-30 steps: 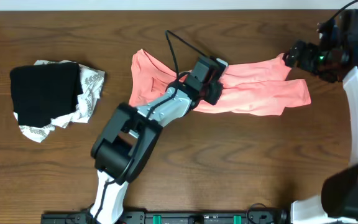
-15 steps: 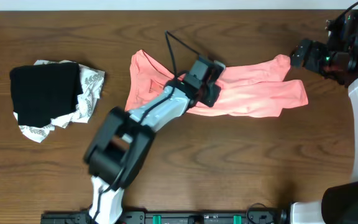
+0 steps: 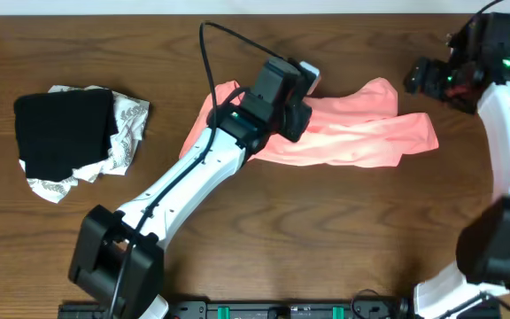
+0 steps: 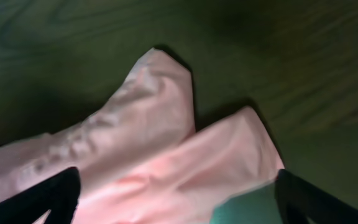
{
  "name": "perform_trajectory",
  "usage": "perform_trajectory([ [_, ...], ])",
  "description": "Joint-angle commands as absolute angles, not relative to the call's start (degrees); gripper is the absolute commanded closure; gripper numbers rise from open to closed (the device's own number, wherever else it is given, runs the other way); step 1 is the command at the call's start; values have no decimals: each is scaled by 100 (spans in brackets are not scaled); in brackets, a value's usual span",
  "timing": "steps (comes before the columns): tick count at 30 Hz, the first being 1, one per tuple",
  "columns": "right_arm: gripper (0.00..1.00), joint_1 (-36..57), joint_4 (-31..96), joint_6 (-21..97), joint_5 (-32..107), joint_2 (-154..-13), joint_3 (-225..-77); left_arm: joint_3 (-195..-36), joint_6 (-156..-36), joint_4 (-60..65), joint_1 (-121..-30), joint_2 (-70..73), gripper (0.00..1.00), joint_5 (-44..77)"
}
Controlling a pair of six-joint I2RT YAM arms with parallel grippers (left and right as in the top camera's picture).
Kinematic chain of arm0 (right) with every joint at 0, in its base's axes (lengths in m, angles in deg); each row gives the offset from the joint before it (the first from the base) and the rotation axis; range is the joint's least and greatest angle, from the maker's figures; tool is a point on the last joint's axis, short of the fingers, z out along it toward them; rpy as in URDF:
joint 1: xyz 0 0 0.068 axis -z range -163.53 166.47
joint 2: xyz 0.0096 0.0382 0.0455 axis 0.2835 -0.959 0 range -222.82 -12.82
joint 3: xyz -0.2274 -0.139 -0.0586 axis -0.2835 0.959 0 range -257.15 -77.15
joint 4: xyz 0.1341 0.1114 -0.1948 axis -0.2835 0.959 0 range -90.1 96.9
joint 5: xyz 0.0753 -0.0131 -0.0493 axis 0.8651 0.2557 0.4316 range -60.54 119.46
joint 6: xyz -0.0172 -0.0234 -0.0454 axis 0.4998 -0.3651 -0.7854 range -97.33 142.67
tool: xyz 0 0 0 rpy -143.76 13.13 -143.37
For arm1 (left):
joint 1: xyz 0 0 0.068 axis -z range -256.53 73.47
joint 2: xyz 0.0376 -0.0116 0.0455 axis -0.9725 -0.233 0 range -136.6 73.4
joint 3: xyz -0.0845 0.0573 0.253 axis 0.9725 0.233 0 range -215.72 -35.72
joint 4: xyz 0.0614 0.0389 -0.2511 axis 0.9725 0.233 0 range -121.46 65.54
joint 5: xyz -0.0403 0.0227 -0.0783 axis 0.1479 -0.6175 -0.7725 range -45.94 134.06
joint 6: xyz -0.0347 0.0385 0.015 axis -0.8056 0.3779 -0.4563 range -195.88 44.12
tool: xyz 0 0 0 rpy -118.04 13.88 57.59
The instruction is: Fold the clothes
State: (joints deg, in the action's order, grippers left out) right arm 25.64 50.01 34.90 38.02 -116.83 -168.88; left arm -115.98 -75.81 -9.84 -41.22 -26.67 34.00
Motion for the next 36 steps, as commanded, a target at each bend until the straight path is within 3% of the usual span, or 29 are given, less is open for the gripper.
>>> perform_trajectory([
  [1, 11, 2592, 4728, 3792, 4204, -11945, -16894, -11616, -7482, -839, -4152, -2689, 94, 3474],
  [19, 22, 2304, 3051, 6598, 4519, -13480, -16894, -11607, -7509, -319, -4002, -2695, 94, 3426],
  [36, 24, 1606, 2898, 7088, 3104, -13587, -16894, -11605, -7509, -319, -3541, -2829, 94, 3426],
])
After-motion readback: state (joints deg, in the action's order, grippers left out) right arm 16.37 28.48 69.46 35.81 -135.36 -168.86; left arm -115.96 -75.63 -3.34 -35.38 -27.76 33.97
